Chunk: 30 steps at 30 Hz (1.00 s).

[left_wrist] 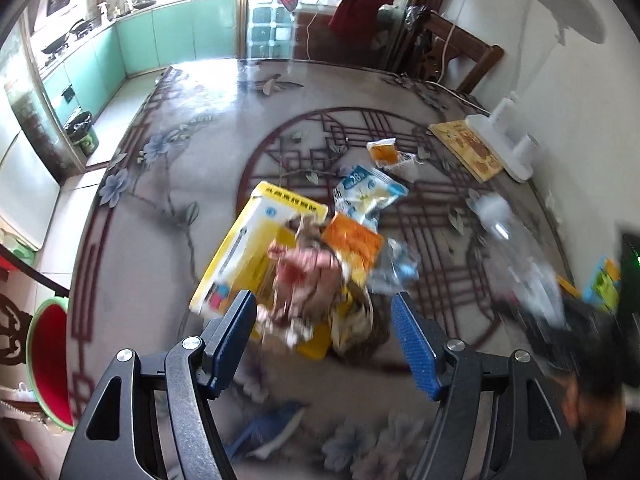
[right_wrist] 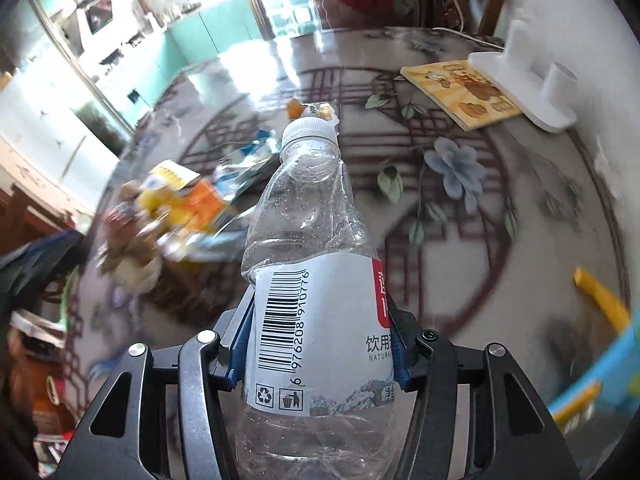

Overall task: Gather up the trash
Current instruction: 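Grasp the brown crumpled paper with the left gripper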

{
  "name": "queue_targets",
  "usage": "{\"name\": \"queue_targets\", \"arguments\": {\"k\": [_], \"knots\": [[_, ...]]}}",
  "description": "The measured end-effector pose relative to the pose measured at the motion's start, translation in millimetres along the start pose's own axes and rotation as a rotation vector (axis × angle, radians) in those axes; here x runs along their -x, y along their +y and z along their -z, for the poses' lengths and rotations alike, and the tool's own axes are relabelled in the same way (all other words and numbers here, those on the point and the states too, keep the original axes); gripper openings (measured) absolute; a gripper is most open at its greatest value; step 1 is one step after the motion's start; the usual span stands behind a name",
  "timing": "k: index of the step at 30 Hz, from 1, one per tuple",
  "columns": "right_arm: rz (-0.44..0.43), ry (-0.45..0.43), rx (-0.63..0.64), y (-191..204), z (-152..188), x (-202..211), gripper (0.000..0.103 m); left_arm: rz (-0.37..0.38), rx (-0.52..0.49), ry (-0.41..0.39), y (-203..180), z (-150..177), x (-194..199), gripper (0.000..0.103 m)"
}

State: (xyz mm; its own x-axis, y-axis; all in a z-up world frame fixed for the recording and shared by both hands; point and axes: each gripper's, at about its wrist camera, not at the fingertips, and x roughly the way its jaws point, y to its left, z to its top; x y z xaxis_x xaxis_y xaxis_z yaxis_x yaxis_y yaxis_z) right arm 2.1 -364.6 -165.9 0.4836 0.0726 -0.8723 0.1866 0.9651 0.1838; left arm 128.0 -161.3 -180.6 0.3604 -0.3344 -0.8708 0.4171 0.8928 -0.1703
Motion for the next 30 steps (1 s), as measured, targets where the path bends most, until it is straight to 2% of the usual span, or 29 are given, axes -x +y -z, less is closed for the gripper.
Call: {"name": "queue_targets", "arguments": {"k": [6, 10, 16, 22, 23, 24, 25, 30], "knots": [[0.015, -0.018, -0.024, 1.9, 16.7, 15.8, 0.053, -0.019, 0.003, 0.031, -1.8, -13.8, -27.3, 0.069], [-0.010, -0.020, -0.049, -2.1, 8.6, 7.3, 0.053, -0.039, 0.003, 0.053, -1.3, -12.0, -39.4, 0.069], [-0.034, -0.020, -0.030, 13.6, 3.6, -0.8, 0.053, -0.053, 0.013, 0.083, 5.3, -5.9, -50.4, 0.069], [-0.036, -0.021, -0.013, 24.9, 6.3, 1.6, 0.053, -0.026, 0.022, 0.056, 10.4, -2.8, -45.9, 0.068], [-0.036, -0.021, -0.012, 26.3, 6.3, 2.0, 0.053, -0.024, 0.023, 0.055, 10.6, -2.3, -45.5, 0.055], [-0.036, -0.021, -0.010, 27.7, 6.3, 2.5, 0.054, -0.018, 0.024, 0.060, 11.3, -1.1, -45.4, 0.033], [-0.034, -0.022, -0.007, 29.3, 6.3, 3.1, 0.054, 0.000, 0.029, 0.066, 12.0, 0.1, -45.1, 0.027], [-0.035, -0.043, -0.002, 36.8, 4.9, 9.3, 0.054, 0.011, 0.012, 0.019, 10.8, 5.3, -26.9, 0.025]]}}
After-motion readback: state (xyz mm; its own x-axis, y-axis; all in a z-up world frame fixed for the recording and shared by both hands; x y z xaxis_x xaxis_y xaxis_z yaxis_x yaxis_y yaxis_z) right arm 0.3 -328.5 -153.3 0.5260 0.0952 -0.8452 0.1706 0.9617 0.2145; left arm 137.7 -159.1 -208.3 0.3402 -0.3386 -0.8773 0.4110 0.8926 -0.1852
